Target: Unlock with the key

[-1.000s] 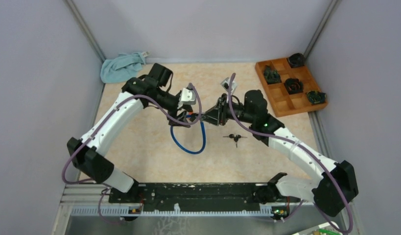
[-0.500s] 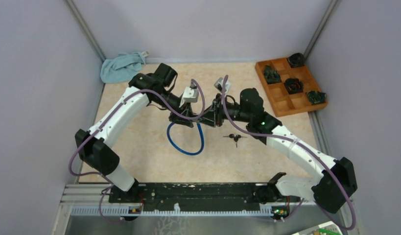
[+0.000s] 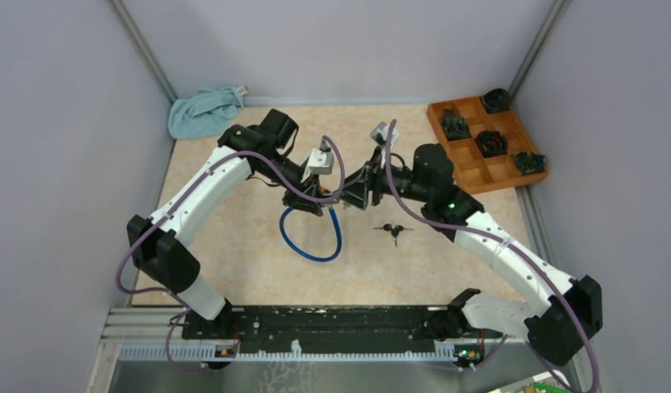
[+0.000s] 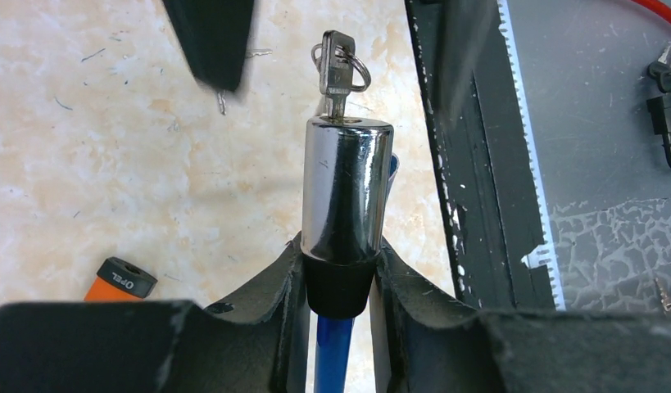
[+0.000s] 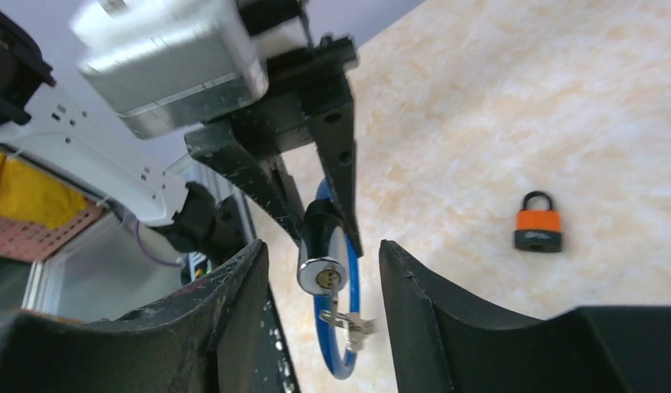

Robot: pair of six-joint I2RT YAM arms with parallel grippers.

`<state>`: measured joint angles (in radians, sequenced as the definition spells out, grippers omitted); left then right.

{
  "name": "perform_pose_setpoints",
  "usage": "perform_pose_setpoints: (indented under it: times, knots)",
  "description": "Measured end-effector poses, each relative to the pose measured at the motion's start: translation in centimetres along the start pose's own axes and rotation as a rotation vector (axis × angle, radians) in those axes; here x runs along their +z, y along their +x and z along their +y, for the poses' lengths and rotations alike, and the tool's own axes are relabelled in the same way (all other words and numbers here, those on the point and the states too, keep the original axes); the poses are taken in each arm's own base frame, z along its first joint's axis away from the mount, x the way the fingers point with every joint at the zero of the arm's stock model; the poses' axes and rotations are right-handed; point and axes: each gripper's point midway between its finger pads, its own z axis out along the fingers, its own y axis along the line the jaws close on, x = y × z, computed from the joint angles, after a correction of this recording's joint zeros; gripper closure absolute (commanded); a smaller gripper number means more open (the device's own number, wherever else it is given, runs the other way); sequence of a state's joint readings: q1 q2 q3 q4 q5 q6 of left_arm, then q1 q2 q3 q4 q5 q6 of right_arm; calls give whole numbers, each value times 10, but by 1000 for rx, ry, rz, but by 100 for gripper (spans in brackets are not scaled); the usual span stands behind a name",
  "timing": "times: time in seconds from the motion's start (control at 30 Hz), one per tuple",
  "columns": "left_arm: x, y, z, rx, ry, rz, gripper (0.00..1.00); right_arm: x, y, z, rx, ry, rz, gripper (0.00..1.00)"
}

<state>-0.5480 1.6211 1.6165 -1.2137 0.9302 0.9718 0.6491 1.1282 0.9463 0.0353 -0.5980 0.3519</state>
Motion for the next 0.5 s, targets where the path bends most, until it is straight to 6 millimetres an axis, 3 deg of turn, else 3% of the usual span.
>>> perform_pose_setpoints:
  times: [0.2,0.33,0.5]
  knots:
    - [0,4,-1,-18,-6,11,100,-33,-32,0,-59,21,-95,71]
    - [-1,4,0,-25,-17,18,100,-37,-32,11,-76,-18,-94,71]
    - [-2,6,1,-31,-25,26,100,-31,-23,8,-54,-38,-58,67]
